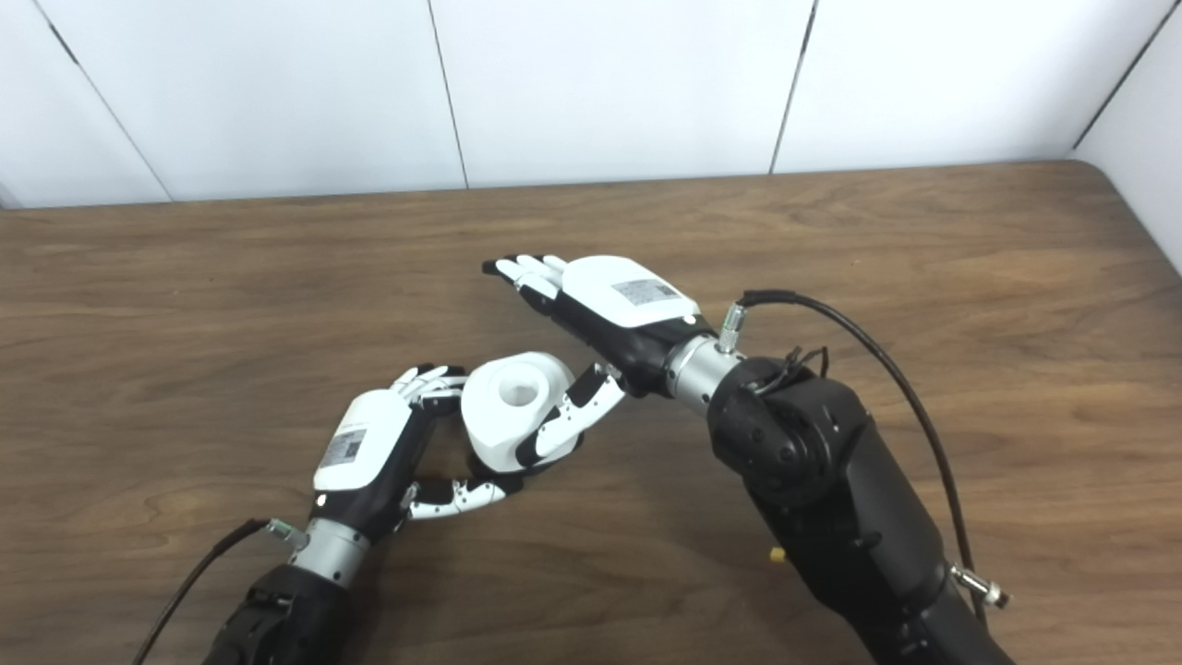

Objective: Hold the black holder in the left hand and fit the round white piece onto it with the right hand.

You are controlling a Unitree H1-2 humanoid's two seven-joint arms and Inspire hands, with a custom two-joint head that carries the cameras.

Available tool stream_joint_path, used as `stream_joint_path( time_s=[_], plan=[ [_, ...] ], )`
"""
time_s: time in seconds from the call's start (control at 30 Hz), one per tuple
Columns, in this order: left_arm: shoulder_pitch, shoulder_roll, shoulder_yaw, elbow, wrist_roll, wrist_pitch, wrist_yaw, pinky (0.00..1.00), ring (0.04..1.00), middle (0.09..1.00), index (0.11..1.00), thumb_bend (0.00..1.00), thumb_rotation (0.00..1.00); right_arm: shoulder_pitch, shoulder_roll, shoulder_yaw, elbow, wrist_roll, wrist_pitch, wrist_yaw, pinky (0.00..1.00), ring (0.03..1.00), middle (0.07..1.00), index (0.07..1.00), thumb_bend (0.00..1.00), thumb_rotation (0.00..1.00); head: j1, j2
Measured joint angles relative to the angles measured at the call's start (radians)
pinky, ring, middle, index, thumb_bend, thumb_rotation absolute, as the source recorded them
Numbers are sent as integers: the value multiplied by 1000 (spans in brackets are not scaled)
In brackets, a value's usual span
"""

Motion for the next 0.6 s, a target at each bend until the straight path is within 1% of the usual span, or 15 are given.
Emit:
stream_joint_path(
  time_s=[0.2,0.23,0.27,0.3,0.33,0.37,0.43,0.47,0.5,0.6],
  plan=[
    [-2,-1,-1,0,11,7,0,912,854,770,495,523,62,0,-2,-13,-1,4,-1,0,946,1000,1000,1000,1000,426,-3,2],
    [-3,-1,-2,-1,12,10,-1,914,860,796,612,718,86,0,-2,-14,0,5,-1,0,948,1000,1000,1000,1000,435,-3,-3],
    [-4,-1,-3,-3,12,14,-6,927,876,839,717,857,131,0,-3,-14,0,5,-1,0,951,1000,1000,1000,1000,447,-2,-2],
    [-6,-1,-4,-5,11,19,-13,932,882,853,753,904,147,0,-3,-14,0,5,-1,0,953,1000,1000,1000,1000,451,-2,-2],
    [-8,-1,-5,-7,10,25,-21,943,893,873,787,935,168,-1,-3,-14,0,5,0,0,955,1000,1000,1000,1000,455,-3,-3],
    [-10,-1,-6,-9,8,32,-36,970,920,907,842,970,189,-1,-3,-14,0,5,0,0,958,1000,1000,1000,1000,459,-3,-6],
    [-16,-3,-5,-15,-12,46,-70,993,953,947,915,994,204,-1,-3,-14,1,4,0,0,957,1000,1000,1000,1000,467,-3,-6],
    [-18,-5,-5,-16,-25,51,-87,997,970,969,966,999,219,-1,-3,-14,1,3,0,0,960,1000,1000,1000,1000,471,-3,-6],
    [-19,-8,-5,-16,-36,56,-95,999,979,981,983,1000,224,-1,-4,-14,2,2,0,0,961,1000,1000,1000,1000,474,-3,-8],
    [-22,-19,3,-19,-61,71,-112,1000,994,999,999,1000,218,-1,-6,-14,4,1,0,0,970,1000,1000,1000,1000,526,3,-6]
  ],
)
